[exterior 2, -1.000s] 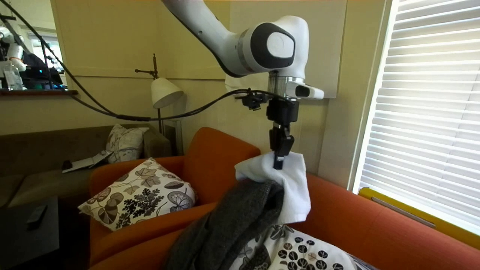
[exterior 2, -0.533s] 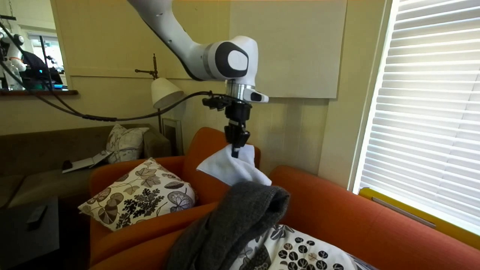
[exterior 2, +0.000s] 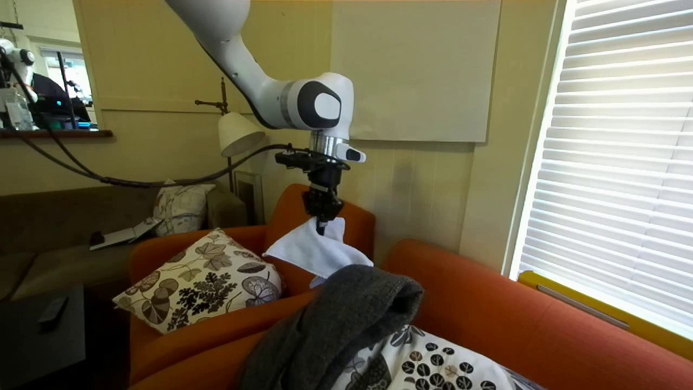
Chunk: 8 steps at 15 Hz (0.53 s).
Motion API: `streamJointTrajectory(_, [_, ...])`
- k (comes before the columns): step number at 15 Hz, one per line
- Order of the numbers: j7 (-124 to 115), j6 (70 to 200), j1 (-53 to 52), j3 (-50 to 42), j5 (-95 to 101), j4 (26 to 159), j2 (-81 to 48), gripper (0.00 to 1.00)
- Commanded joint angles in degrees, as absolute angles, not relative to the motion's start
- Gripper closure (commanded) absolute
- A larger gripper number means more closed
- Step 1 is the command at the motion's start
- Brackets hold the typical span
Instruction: Use the white towel to wipe the right armrest of the sofa on the left
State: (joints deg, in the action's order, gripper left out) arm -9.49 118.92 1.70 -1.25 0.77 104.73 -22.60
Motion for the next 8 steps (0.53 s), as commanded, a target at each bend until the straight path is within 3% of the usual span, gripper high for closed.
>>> streamJointTrajectory(1, [-4.88, 118.64, 1.13, 0.03, -0.78, 105.57, -23.16, 0.97])
streamJointTrajectory(8, [6.97, 125.55, -0.58, 6.04, -4.64, 110.21, -27.41, 0.97])
